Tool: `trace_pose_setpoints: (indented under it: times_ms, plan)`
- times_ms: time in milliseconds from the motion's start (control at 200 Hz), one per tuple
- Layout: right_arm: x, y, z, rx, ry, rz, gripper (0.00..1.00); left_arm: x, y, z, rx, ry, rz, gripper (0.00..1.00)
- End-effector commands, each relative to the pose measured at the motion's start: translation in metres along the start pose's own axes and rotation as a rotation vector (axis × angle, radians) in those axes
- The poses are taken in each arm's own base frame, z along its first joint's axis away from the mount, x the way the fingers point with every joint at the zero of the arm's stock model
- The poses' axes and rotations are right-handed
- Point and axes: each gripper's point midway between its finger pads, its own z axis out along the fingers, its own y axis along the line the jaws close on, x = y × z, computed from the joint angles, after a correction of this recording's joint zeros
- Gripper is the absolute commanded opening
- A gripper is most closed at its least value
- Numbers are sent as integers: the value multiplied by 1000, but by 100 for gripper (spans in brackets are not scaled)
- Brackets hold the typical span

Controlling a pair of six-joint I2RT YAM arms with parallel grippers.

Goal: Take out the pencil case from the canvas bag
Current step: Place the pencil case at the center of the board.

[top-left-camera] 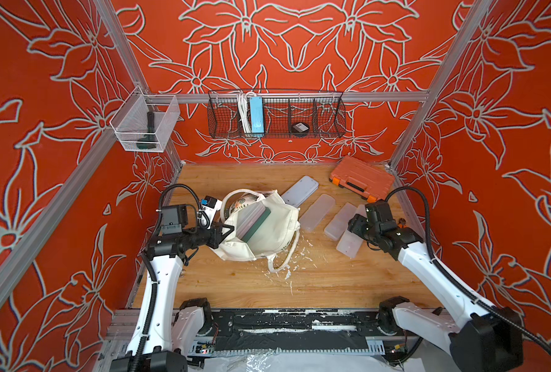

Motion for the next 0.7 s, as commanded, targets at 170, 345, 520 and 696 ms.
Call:
trace_pose_setpoints:
  times_ms: [170,345,520,696]
  plan:
    - [-4,-21,12,54,68,106,58,18,5,3,-29,53,-35,0]
    - [-4,-36,25,109,99,135,58,18,5,2,-30,53,-36,0]
    - [-6,-47,36,137,118,166,58,18,5,2,-30,55,-41,0]
    - [-10,-54,45,168,150,171,58,17,5,2,-32,52,-38,0]
